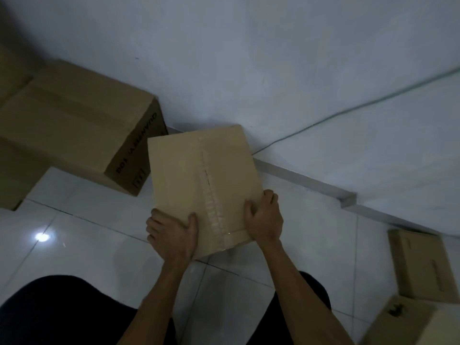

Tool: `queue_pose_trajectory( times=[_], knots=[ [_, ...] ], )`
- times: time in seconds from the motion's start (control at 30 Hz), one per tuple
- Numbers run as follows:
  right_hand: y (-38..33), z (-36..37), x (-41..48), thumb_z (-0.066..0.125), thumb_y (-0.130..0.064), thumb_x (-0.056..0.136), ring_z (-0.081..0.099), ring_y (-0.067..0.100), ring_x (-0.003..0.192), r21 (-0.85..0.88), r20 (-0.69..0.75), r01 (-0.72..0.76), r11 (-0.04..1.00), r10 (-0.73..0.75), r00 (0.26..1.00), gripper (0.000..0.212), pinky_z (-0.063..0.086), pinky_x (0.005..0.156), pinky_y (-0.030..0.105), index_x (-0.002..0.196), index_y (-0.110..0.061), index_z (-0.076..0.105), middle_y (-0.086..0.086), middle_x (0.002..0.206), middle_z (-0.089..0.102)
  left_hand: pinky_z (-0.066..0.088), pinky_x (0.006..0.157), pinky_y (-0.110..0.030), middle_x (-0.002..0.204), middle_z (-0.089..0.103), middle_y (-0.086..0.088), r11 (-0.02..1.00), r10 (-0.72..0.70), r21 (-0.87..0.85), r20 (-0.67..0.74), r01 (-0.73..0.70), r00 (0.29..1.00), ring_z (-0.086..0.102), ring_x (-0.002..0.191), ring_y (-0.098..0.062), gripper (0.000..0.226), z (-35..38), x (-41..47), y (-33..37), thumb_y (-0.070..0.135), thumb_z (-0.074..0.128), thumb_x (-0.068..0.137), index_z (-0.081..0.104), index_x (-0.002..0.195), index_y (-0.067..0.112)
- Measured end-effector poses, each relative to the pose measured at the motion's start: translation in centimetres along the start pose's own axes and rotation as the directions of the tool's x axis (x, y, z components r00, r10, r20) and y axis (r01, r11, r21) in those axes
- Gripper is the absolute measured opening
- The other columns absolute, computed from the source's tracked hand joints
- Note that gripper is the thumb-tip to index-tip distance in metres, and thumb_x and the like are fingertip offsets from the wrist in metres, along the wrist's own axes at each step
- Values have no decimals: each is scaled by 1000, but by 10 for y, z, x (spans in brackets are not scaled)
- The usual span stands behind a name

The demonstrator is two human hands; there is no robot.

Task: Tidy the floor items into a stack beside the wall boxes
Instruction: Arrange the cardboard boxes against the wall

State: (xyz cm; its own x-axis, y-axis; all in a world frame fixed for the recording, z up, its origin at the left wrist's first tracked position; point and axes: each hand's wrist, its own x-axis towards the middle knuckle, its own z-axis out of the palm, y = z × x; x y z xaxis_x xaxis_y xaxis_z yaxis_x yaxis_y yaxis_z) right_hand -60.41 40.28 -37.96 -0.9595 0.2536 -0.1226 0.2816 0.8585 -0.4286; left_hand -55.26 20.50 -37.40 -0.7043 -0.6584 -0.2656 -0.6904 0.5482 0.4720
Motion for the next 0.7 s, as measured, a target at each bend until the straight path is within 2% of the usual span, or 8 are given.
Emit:
queue_pose_trajectory(
  times=[0.07,0.13,0.2,0.23,0.33,0.43,0.57,0.7],
  knots=[
    [-3,12,1,49,-52,91,59,30,91,-20,-48,31,999,-32,998,49,52,70,42,122,-13,43,7,112,50,35,105,-55,135,42,-20,999,43,35,-55,-41,998,40,121,-38,93,9,12,-11,61,59,77,27,142,3],
    [-5,16,1,51,-49,92,53,33,114,-87,-102,34,996,-43,994,59,46,92,46,137,-12,41,11,129,47,20,114,-59,148,32,-19,991,137,17,-109,-136,985,30,134,-37,96,11,22,-14,60,56,75,21,148,9],
    [-18,21,-7,50,-48,90,30,37,141,-146,-136,11,989,-31,990,76,25,116,54,153,-11,27,16,154,31,2,117,-54,161,16,-15,957,282,-31,-150,-290,947,13,147,-35,96,11,38,-5,57,58,78,14,155,20],
    [-32,26,-14,48,-50,89,20,38,147,-138,-127,27,990,-45,991,82,16,120,55,156,-10,21,18,160,21,-2,118,-52,164,10,-14,923,378,-17,-152,-385,913,7,151,-36,92,10,49,5,54,58,82,13,157,23],
    [-79,52,-41,40,-61,86,7,44,150,-72,-35,91,993,-94,995,91,8,120,60,159,-12,14,22,165,8,0,122,-52,168,-4,-14,702,686,195,71,-684,724,-5,154,-36,80,9,91,35,47,49,97,7,161,27],
    [-91,72,-60,37,-66,86,-2,44,152,-143,10,113,983,-112,994,92,-4,119,61,159,-14,16,23,166,4,5,124,-48,169,-3,-7,497,767,283,298,-820,568,0,156,-30,66,15,117,31,51,34,102,7,161,36],
    [-72,77,-70,35,-69,86,0,45,152,-214,3,217,952,-221,975,89,-2,119,63,158,-17,25,23,165,12,5,125,-45,169,2,-5,517,773,297,242,-803,587,4,156,-27,67,19,103,-1,61,13,98,7,160,37],
    [-47,70,-50,25,-73,89,1,43,153,-228,83,404,886,-396,915,88,-2,120,62,159,-20,23,20,166,10,2,125,-47,169,0,-9,663,674,289,171,-691,718,0,156,-28,70,21,76,-5,61,13,97,5,161,34]
  ],
)
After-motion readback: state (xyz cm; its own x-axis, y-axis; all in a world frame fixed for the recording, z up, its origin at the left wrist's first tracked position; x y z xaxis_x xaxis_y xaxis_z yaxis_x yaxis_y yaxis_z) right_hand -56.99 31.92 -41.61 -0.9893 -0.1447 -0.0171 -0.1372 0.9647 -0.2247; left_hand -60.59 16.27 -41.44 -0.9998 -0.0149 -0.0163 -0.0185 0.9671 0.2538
